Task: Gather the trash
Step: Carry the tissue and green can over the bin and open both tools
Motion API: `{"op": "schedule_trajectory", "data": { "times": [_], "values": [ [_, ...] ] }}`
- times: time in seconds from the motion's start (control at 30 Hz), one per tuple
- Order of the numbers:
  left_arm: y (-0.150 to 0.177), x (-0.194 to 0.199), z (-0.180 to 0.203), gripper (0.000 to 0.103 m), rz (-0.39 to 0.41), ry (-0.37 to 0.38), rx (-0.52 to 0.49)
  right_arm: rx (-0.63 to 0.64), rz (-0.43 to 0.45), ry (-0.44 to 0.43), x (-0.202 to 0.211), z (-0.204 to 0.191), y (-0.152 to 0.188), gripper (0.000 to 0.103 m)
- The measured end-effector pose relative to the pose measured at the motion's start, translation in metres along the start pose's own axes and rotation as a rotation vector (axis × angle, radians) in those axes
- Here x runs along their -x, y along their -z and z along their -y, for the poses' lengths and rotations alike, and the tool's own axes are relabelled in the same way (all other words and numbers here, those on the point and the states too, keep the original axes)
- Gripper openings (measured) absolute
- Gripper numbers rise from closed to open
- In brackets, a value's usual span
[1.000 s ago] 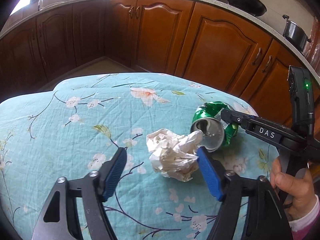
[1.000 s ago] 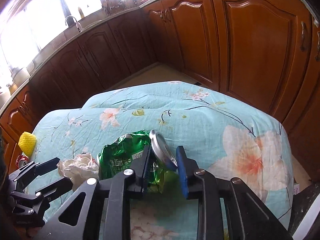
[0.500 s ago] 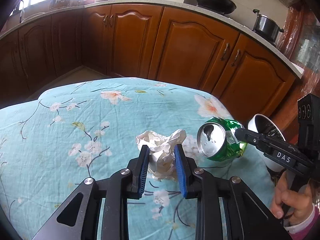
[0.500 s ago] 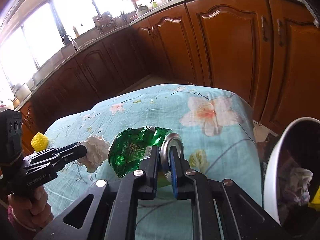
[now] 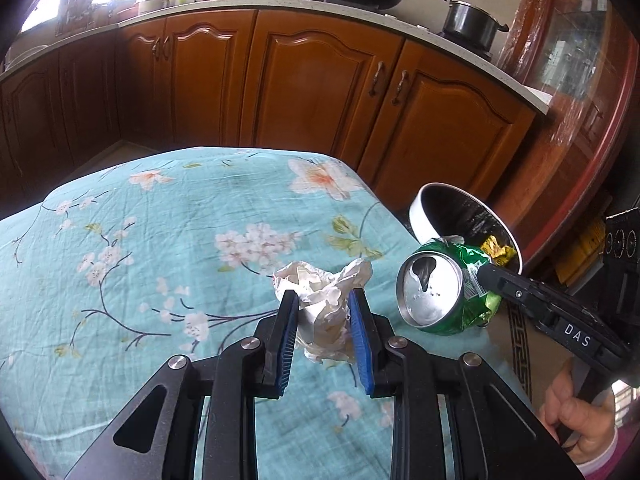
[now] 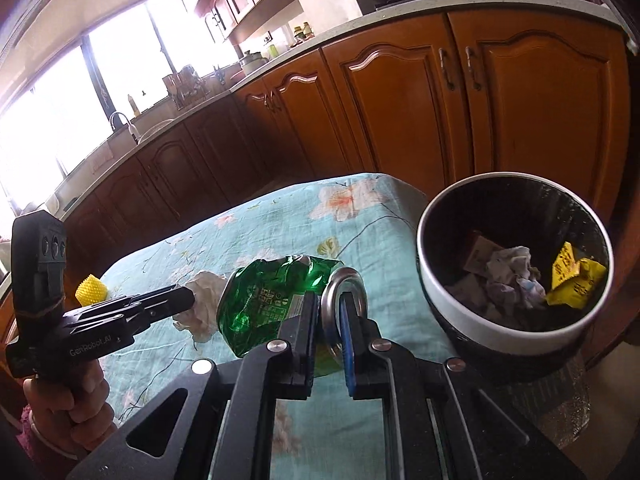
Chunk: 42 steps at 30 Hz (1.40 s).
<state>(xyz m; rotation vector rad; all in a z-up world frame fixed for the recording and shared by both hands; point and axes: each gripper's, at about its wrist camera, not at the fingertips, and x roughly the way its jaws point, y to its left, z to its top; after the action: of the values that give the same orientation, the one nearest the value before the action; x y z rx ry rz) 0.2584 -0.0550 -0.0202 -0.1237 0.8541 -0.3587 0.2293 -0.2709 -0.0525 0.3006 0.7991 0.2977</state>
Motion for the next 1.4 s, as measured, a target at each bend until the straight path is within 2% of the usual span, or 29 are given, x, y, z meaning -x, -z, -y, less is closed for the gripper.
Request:
{"op": "schedule_trajectory", "data": {
  "times": [0.5, 0.97, 1.4],
  "values": [
    [-0.004, -0.006, 0.060, 0.025, -0.021, 0.044, -0.084, -0.069, 0.065, 0.042, 0.055, 0.044, 0.007, 0.011],
    [-0.021, -0.025, 0.102, 0.025, -0.026, 0.072, -0.143, -0.103, 0.124, 0.110, 0.076, 0.077, -0.012, 0.011],
    [-0.035, -0.043, 0.117, 0.025, -0.030, 0.084, -0.167, -0.115, 0.139, 0.147, 0.081, 0.098, -0.023, 0.011]
  ]
}}
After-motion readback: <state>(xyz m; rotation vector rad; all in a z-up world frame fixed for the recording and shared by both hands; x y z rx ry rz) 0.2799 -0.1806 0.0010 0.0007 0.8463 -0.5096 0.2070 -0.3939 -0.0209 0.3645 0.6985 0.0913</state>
